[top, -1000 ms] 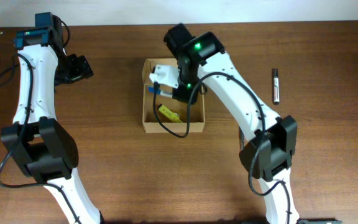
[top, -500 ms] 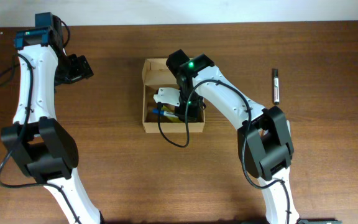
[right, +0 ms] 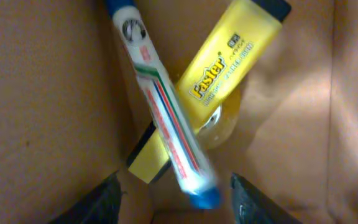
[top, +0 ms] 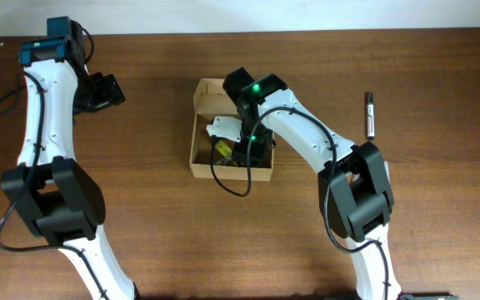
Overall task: Pack container
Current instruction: 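Carry the blue marker into the box and release it, then move the right gripper to the black-capped white marker and grasp it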
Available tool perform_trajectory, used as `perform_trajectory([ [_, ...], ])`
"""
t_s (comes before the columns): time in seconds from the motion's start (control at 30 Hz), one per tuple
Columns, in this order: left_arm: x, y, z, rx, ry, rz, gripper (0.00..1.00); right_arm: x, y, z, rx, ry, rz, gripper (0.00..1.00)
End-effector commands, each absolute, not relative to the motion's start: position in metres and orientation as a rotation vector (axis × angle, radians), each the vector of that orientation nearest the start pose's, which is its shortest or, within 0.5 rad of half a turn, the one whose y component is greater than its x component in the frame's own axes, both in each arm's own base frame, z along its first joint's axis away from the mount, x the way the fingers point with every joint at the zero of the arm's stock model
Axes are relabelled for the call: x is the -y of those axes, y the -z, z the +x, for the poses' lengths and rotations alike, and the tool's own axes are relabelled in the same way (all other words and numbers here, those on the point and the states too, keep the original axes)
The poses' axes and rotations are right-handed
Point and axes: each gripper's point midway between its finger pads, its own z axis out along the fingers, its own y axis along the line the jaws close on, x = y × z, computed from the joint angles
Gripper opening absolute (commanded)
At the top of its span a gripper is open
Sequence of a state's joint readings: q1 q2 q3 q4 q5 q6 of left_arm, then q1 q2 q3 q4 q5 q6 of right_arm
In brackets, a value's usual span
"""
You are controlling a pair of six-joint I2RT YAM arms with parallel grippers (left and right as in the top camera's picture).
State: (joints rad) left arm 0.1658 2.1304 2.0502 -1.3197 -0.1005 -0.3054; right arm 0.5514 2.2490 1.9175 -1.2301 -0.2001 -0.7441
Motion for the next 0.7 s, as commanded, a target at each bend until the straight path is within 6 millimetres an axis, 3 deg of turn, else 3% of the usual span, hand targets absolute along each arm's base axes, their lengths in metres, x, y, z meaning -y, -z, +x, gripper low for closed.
perform_trajectory([
  [0.0,-0.090,-0.136,0.441,-2.884,-0.122,-0.685,1.00,-0.258,-0.110,0.382,-2.453,-0.162,-1.679,0.52],
  [0.13,-0.089,-0.136,0.441,-2.884,-0.121,-0.685,1.00,-0.236,-0.196,0.418,-2.433,0.034,-1.291,0.50],
  [0.17,-0.090,-0.136,0.441,-2.884,-0.122,-0.685,1.00,-0.228,-0.214,0.424,-2.426,0.054,-1.207,0.54],
  [0.2,-0.090,-0.136,0.441,-2.884,-0.122,-0.685,1.00,-0.218,-0.235,0.430,-2.420,0.070,-1.096,0.61],
  [0.33,-0.090,-0.136,0.441,-2.884,-0.122,-0.685,1.00,-0.158,-0.289,0.445,-2.438,0.058,-0.668,0.61],
  [0.47,-0.090,-0.136,0.441,-2.884,-0.122,-0.685,1.00,-0.078,-0.295,0.458,-2.508,0.079,-0.331,0.54],
  [0.57,-0.089,-0.136,0.441,-2.884,-0.121,-0.685,1.00,-0.023,-0.273,0.465,-2.573,0.022,-0.144,0.52],
  [0.67,-0.089,-0.136,0.441,-2.884,-0.121,-0.685,1.00,0.014,-0.241,0.468,-2.623,-0.068,-0.011,0.51],
])
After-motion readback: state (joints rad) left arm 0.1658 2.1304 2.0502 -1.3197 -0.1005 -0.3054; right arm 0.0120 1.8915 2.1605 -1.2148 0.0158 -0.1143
